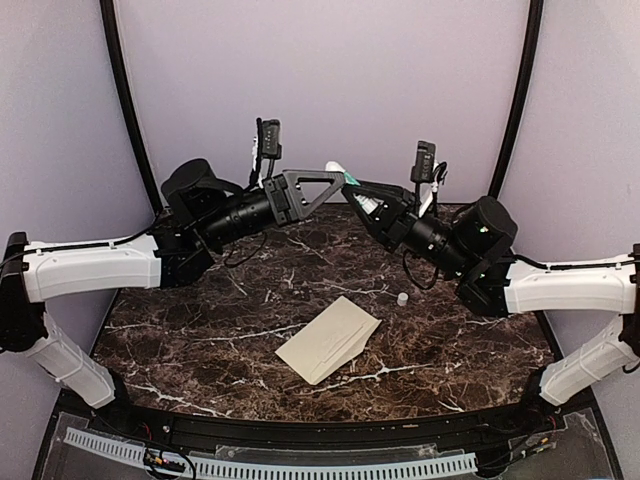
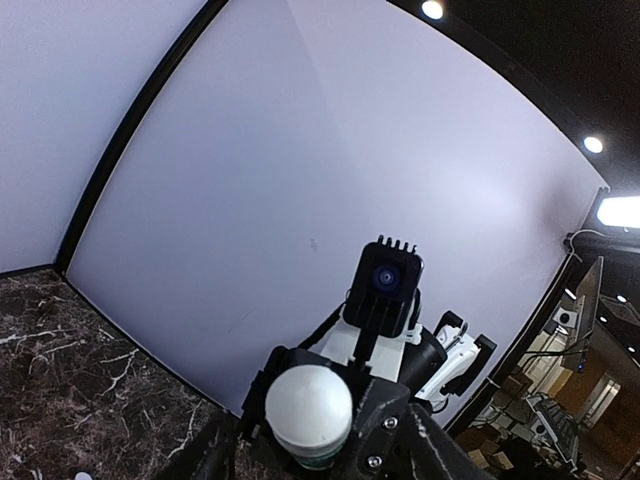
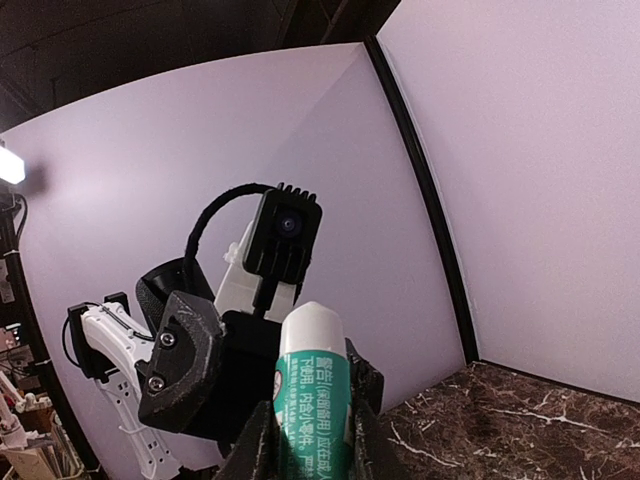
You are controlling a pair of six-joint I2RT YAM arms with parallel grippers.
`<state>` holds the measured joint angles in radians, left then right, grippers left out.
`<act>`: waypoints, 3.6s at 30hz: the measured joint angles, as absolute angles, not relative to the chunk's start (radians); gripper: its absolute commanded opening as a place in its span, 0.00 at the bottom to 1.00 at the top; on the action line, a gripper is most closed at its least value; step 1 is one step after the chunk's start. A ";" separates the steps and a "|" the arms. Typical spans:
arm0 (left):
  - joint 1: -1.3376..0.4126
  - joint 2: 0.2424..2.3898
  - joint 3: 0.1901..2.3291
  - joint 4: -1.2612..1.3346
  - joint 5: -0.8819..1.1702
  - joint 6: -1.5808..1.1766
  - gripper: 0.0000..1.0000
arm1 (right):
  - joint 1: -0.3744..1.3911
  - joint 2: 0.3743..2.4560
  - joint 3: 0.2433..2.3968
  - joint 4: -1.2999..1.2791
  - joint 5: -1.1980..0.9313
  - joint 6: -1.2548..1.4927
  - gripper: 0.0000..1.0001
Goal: Place the letter into the envelope and seal it
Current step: Paint the envelope at the center of the board.
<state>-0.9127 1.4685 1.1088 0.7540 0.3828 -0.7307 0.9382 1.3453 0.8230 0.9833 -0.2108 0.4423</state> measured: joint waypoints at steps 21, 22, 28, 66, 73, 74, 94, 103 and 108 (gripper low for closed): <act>-0.913 1.498 1.129 0.767 0.384 -0.769 0.14 | 0.948 1.358 0.825 0.981 -0.208 0.423 0.09; -0.913 1.498 1.129 0.768 0.384 -0.771 0.11 | 0.948 1.358 0.825 0.981 -0.207 0.423 0.11; -0.913 1.500 1.131 0.764 0.381 -0.767 0.01 | 0.949 1.356 0.825 0.973 -0.194 0.417 0.50; -0.820 1.550 1.200 0.177 0.659 -0.496 0.00 | 0.830 1.357 0.978 0.136 -0.558 0.320 0.33; -0.822 1.559 1.208 0.173 0.661 -0.488 0.16 | 0.830 1.387 0.978 0.156 -0.574 0.347 0.09; -0.822 1.560 1.208 0.173 0.660 -0.487 0.24 | 0.830 1.388 0.978 0.155 -0.568 0.357 0.08; -0.763 1.413 1.031 0.078 0.485 -0.455 0.72 | 0.696 1.436 0.912 -0.163 -0.173 0.449 0.12; -0.780 1.423 1.007 0.075 0.463 -0.462 0.65 | 0.693 1.596 0.947 -0.329 -0.022 0.470 0.10; -0.824 1.446 1.007 0.061 0.429 -0.452 0.64 | 0.693 1.653 0.982 -0.352 0.023 0.473 0.11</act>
